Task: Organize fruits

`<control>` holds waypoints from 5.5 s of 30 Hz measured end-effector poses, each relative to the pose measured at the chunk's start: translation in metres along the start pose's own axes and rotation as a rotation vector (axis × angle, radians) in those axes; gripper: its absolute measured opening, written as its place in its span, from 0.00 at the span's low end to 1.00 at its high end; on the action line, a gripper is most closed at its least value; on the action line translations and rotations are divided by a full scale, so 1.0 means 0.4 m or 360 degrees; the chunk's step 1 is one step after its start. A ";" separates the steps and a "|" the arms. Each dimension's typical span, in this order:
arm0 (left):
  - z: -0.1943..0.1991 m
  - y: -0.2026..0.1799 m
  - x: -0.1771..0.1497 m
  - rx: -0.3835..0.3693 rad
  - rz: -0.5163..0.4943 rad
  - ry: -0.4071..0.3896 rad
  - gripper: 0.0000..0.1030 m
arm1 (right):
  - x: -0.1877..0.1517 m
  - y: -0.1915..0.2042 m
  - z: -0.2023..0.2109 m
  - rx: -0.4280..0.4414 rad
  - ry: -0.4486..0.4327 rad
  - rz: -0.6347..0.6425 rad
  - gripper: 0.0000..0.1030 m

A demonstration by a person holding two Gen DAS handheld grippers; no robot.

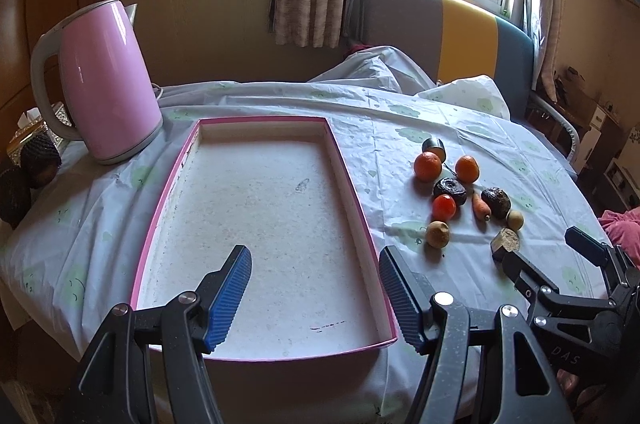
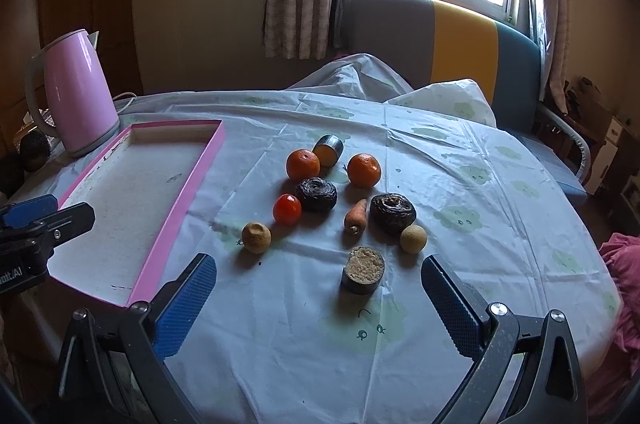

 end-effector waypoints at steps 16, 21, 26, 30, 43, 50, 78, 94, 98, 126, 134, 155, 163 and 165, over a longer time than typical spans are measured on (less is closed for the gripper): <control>-0.003 -0.040 0.010 -0.0042 -0.0095 -0.0004 0.67 | -0.011 -0.059 0.006 0.0077 0.0027 -0.0095 0.85; -0.007 -0.070 0.021 -0.0086 -0.0143 0.0010 0.77 | -0.025 -0.108 0.000 0.0123 0.0085 -0.0210 0.62; -0.025 -0.099 0.034 -0.0146 -0.0181 0.0046 0.77 | -0.025 -0.146 -0.005 0.0170 0.0126 -0.0269 0.45; -0.046 -0.127 0.038 -0.0210 -0.0226 0.0101 0.75 | -0.022 -0.163 -0.023 0.0225 0.0185 -0.0276 0.44; -0.136 -0.240 0.073 -0.0336 -0.0402 0.0257 0.46 | -0.019 -0.147 -0.152 0.0279 0.0329 -0.0174 0.44; -0.196 -0.310 0.065 -0.0332 -0.0496 0.0354 0.39 | -0.031 -0.159 -0.172 0.0325 0.0311 -0.0137 0.33; -0.191 0.033 0.073 0.0212 0.0091 0.0409 0.25 | -0.044 -0.148 -0.166 0.0355 0.0290 0.0023 0.32; -0.159 0.094 0.034 0.0113 0.0100 0.0308 0.31 | 0.026 -0.075 -0.135 0.0336 0.0294 -0.0067 0.32; -0.131 0.107 0.033 0.0096 0.0115 0.0251 0.31 | 0.063 0.008 -0.120 0.0501 0.0283 -0.0035 0.32; -0.096 0.206 0.011 0.0147 0.0286 0.0221 0.30 | 0.077 0.338 -0.285 0.0714 0.0483 0.0362 0.33; -0.099 0.178 0.014 0.0094 0.0261 0.0241 0.31 | 0.088 0.228 -0.190 0.0667 0.0282 0.0184 0.59; -0.079 -0.011 0.037 -0.0128 -0.0030 0.0225 0.31 | -0.017 -0.264 -0.125 0.0148 0.0274 -0.0460 0.48; -0.093 -0.057 0.029 -0.0173 -0.0101 0.0274 0.31 | -0.002 -0.309 -0.167 0.0121 0.0250 -0.0444 0.40; -0.094 -0.070 0.029 -0.0193 -0.0118 0.0279 0.31 | 0.006 -0.311 -0.185 0.0107 0.0247 -0.0419 0.40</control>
Point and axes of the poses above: each gripper's, at about its wrist camera, not at the fingertips, and z roughly against the way its jaws point, y to its left, x to its top, the point moved 2 cm from there along -z, roughly the way its jaws point, and after that the axes turned 9 degrees about x, right-handed, at the moved point
